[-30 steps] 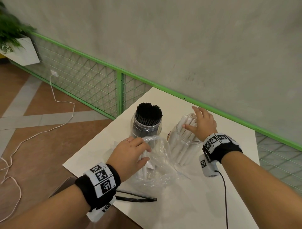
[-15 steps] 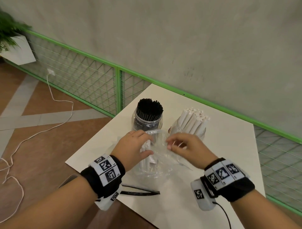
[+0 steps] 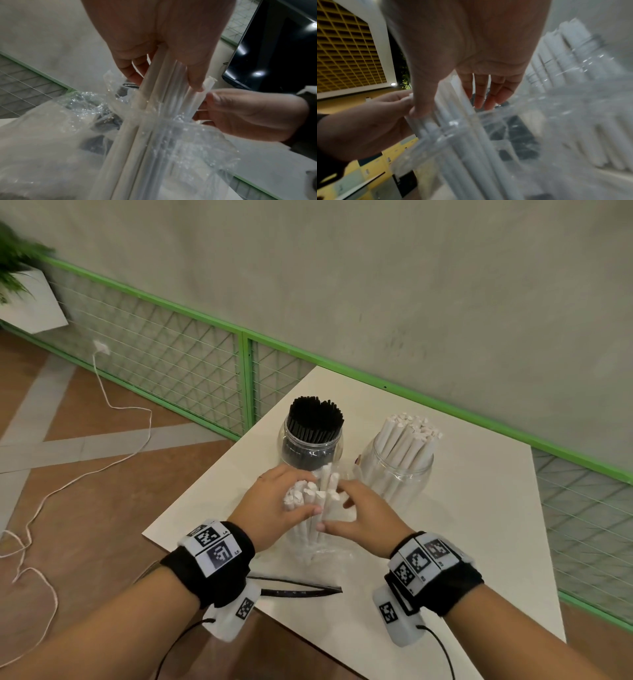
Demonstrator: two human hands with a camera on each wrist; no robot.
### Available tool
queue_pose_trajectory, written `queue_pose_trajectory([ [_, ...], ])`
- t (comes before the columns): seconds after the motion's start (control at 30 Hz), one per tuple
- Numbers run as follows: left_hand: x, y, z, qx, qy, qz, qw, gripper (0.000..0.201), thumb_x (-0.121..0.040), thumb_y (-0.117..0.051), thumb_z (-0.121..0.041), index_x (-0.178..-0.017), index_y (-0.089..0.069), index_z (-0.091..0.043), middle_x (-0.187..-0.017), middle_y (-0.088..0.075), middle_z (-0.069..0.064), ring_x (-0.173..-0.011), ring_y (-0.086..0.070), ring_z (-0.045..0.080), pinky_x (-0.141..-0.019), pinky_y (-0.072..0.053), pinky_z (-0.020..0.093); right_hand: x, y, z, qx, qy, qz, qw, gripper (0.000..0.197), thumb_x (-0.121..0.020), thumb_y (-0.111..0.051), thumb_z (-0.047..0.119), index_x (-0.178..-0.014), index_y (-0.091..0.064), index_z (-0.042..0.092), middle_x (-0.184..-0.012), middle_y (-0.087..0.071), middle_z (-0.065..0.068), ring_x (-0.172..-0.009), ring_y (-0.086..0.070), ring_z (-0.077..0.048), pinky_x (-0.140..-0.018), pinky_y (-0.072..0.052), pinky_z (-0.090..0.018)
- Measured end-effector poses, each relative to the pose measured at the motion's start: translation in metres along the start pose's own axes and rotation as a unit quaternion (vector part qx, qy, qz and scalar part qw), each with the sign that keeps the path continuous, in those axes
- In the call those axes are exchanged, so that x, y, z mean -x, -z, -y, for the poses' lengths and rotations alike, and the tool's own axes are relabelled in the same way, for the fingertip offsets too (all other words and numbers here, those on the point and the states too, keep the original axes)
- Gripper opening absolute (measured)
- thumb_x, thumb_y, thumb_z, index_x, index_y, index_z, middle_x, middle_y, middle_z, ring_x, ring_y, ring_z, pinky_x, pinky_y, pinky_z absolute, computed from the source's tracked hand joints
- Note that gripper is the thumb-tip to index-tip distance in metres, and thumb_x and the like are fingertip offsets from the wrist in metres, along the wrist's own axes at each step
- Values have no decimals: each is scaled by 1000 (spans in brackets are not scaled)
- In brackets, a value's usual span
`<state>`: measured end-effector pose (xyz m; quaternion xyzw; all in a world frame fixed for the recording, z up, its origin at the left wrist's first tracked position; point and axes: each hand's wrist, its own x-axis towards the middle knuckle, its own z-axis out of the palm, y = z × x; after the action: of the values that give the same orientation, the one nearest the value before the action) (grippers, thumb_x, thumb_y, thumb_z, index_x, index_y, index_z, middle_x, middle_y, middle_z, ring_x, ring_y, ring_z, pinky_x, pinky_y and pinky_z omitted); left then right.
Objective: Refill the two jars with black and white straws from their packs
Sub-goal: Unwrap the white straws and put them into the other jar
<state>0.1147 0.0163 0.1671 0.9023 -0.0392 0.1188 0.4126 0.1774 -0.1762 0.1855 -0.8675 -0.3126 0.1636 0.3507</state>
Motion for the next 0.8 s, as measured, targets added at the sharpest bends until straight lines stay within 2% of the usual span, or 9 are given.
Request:
queue_pose_trajectory([
  [0.07,0,-2,0,3,-3,9,1000,49,-71,-56,-57,-114,-56,-33,-110,-53,-15,-105,-51,6,-93,-41,26,-10,-7,11,-59,34,-6,998,60,-68,-84,35,-118,-52,33,-108,-59,17,-98,-56,2,-83,-46,-15],
  [0.2,1,-1,0,4,-4,37,999,46,-75,-51,-56,-115,-48,-34,-115,-48,-12,-107,-46,9,-96,-38,28,-25,-18,15,-125,-10,2,992,58,-59,-85,28,-108,-55,28,-103,-66,4,-96,-64,-14,-87,-54,-38],
  [0.3,2,0,2,6,-7,40,999,42,-76,-51,-57,-112,-48,-35,-113,-48,-12,-106,-46,7,-95,-38,27,-28,-19,13,-132,3,3,991,41,-58,-86,24,-86,-60,39,-95,-69,0,-93,-66,-21,-86,-54,-45],
  [0.47,1,0,4,5,-11,26,1000,45,-75,-57,-54,-114,-44,-36,-111,-48,-14,-103,-46,3,-92,-36,22,-27,-15,4,-128,9,-3,992,33,-68,-83,19,-83,-59,37,-88,-65,4,-90,-65,-22,-86,-53,-47],
  [0.57,0,-1,2,-4,-18,35,999,44,-85,-64,-34,-123,-44,-25,-113,-45,-13,-104,-43,2,-90,-30,14,-26,-15,1,-137,3,-6,990,29,-69,-79,18,-83,-61,36,-89,-66,1,-91,-65,-25,-84,-54,-44],
  [0.63,-1,-3,1,-26,-29,33,999,36,-88,-62,-27,-120,-49,-21,-110,-45,-13,-103,-43,3,-88,-29,12,-28,-16,-1,-141,1,-11,990,28,-73,-76,10,-82,-60,31,-83,-65,4,-82,-63,-18,-79,-52,-37],
  [0.7,-3,-3,1,-40,-27,20,999,27,-88,-59,-29,-113,-54,-20,-106,-45,-11,-98,-46,7,-87,-32,18,-29,-16,-1,-139,-1,-22,990,18,-75,-73,9,-80,-61,21,-76,-62,5,-73,-57,-11,-71,-48,-29],
  [0.73,-3,-3,1,-45,-21,12,999,27,-86,-56,-33,-110,-56,-19,-104,-46,-10,-96,-47,8,-85,-33,20,-29,-16,-1,-145,-2,-34,989,12,-74,-71,12,-80,-62,14,-75,-62,2,-72,-57,-11,-69,-47,-29],
  [0.8,-4,-3,2,-58,-15,-1,998,33,-84,-49,-42,-107,-57,-19,-101,-46,-11,-92,-46,6,-81,-33,17,-26,-12,0,-165,-1,-73,984,18,-72,-69,20,-83,-65,7,-80,-67,-7,-75,-62,-20,-72,-51,-34],
])
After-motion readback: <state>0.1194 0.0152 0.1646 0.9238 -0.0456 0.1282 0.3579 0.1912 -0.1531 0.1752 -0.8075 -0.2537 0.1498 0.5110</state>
